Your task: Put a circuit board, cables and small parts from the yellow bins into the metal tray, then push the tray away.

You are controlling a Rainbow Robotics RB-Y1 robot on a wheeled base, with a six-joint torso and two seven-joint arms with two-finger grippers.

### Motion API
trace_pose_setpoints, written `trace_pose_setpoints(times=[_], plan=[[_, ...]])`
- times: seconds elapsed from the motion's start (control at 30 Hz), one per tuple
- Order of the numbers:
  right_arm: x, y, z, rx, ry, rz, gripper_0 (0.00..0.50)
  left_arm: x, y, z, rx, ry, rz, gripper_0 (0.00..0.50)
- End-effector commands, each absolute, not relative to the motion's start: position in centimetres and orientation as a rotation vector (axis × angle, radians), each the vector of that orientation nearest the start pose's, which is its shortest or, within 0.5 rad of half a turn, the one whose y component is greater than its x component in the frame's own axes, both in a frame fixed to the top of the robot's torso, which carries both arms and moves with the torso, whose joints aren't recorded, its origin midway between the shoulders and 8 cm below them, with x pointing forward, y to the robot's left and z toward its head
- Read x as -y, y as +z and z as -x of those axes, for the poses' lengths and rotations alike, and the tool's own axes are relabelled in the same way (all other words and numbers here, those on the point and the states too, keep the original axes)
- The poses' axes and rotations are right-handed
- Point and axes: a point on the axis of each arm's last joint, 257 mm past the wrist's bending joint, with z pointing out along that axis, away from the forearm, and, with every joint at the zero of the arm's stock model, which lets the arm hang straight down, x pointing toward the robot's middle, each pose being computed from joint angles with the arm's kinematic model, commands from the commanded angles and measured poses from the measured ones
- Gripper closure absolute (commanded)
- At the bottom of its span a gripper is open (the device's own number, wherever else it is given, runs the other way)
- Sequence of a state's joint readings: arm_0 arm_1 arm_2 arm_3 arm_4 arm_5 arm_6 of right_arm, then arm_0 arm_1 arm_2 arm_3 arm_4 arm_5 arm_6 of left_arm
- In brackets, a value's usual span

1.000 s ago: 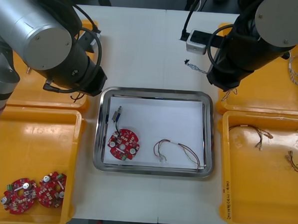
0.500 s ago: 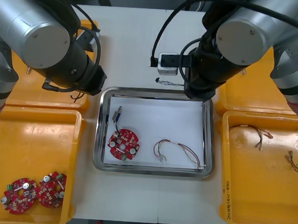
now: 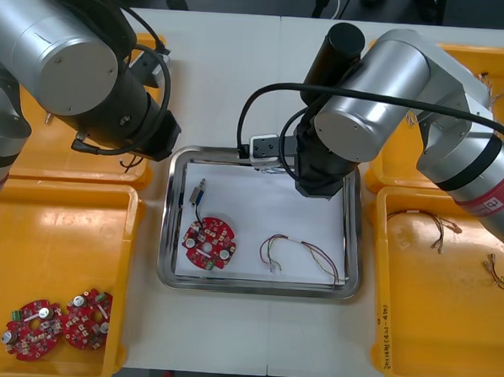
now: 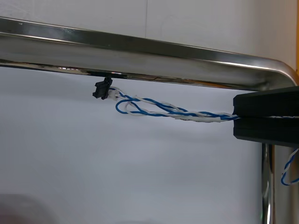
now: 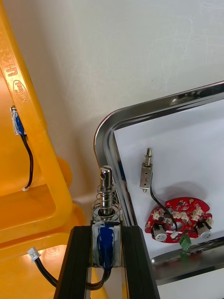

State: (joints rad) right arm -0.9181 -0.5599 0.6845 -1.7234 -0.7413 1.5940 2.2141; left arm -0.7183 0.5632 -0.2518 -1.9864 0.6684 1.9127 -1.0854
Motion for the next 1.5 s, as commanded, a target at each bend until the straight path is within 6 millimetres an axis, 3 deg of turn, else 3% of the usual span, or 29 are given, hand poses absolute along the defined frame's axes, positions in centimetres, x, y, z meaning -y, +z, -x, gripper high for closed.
trace_pose_setpoints(times=[0.03, 0.47, 0.73, 1.27, 1.3, 1.37, 1.4, 1.43, 1.5], plan=[[6.0, -20.0, -49.5, -1.762, -0.379, 2.004, 0.5, -15.9, -10.4, -47.2, -2.547, -0.096, -0.246, 0.5], [6.3, -23.1, -49.0, -1.757, -0.325, 2.003, 0.5, -15.8, -10.4, -47.1, -2.549, -0.104, -0.245, 0.5], [7.5, -24.4, -49.3, -1.743, -0.348, 2.001, 0.5, -15.9, -10.4, -47.1, -2.55, -0.107, -0.241, 0.5], [9.0, -24.8, -49.7, -1.732, -0.382, 2.015, 0.5, -15.8, -10.4, -47.0, -2.552, -0.11, -0.24, 0.5], [9.0, -24.8, -49.7, -1.735, -0.381, 2.012, 0.446, -15.9, -10.5, -47.0, -2.553, -0.111, -0.238, 0.5], [9.0, -24.8, -49.7, -1.738, -0.378, 2.011, 0.227, -15.8, -10.4, -47.1, -2.551, -0.111, -0.238, 0.5], [9.0, -24.8, -49.6, -1.742, -0.38, 2.01, 0.227, -15.8, -10.4, -47.0, -2.552, -0.112, -0.24, 0.5], [8.9, -24.7, -49.5, -1.743, -0.378, 2.008, 0.0, -15.9, -10.5, -47.0, -2.552, -0.111, -0.24, 0.5], [8.9, -24.5, -49.4, -1.742, -0.388, 2.013, 0.0, -15.8, -10.4, -47.0, -2.552, -0.112, -0.24, 0.5]])
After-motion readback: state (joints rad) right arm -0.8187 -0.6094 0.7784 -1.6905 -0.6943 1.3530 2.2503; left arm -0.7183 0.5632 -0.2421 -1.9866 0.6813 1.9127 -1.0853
